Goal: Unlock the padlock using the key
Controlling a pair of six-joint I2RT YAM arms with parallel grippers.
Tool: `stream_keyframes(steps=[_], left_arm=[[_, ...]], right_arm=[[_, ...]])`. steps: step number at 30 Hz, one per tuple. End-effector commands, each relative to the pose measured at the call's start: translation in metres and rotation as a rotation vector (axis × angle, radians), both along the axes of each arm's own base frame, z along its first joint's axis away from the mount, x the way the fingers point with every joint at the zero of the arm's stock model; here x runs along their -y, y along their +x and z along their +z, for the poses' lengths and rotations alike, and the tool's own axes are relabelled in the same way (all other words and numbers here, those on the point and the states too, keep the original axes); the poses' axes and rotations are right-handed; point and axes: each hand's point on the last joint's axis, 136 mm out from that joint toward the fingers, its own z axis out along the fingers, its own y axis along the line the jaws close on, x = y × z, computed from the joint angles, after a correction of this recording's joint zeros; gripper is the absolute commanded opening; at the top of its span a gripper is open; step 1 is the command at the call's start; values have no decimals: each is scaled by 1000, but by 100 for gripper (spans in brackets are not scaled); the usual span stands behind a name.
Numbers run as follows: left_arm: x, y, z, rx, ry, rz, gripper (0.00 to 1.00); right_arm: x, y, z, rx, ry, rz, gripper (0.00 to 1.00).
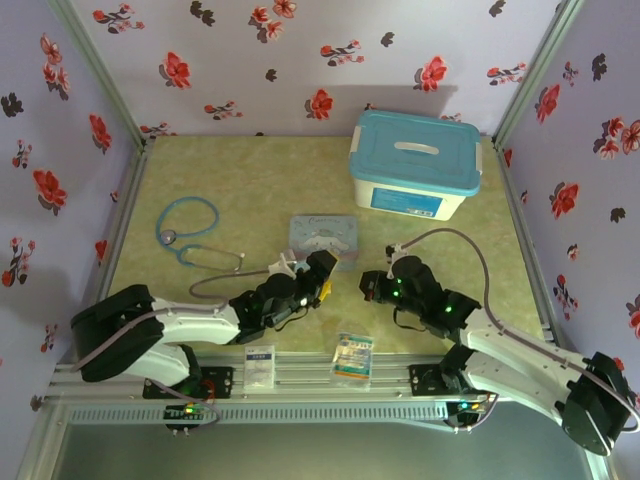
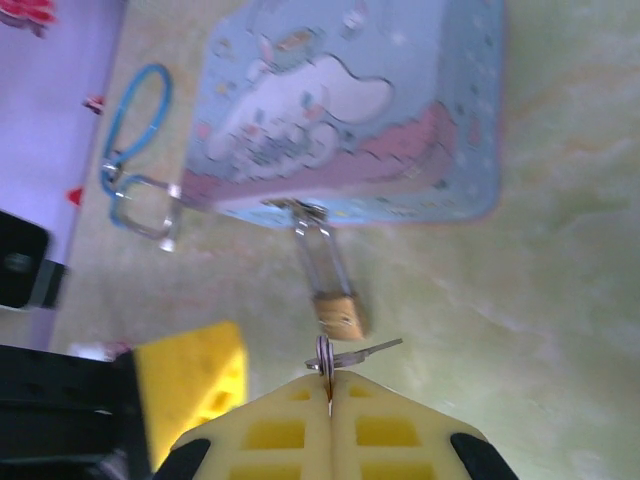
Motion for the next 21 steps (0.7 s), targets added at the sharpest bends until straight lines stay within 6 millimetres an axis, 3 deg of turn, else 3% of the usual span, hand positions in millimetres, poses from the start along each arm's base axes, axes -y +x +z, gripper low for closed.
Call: stream_keyframes(steps=[1, 7, 11, 21], left_arm=[[4, 5, 21, -43, -180, 60, 94], [23, 2, 20, -93, -221, 47, 93], [27, 5, 16, -113, -276, 58, 92], [20, 10, 15, -91, -289, 79, 71]], right_arm=[[-17, 11, 32, 50, 113, 5, 0], [-43, 17, 47, 75, 232, 52, 0], [-48, 16, 46, 87, 230, 64, 0], [-62, -1, 26, 42, 201, 150, 0]])
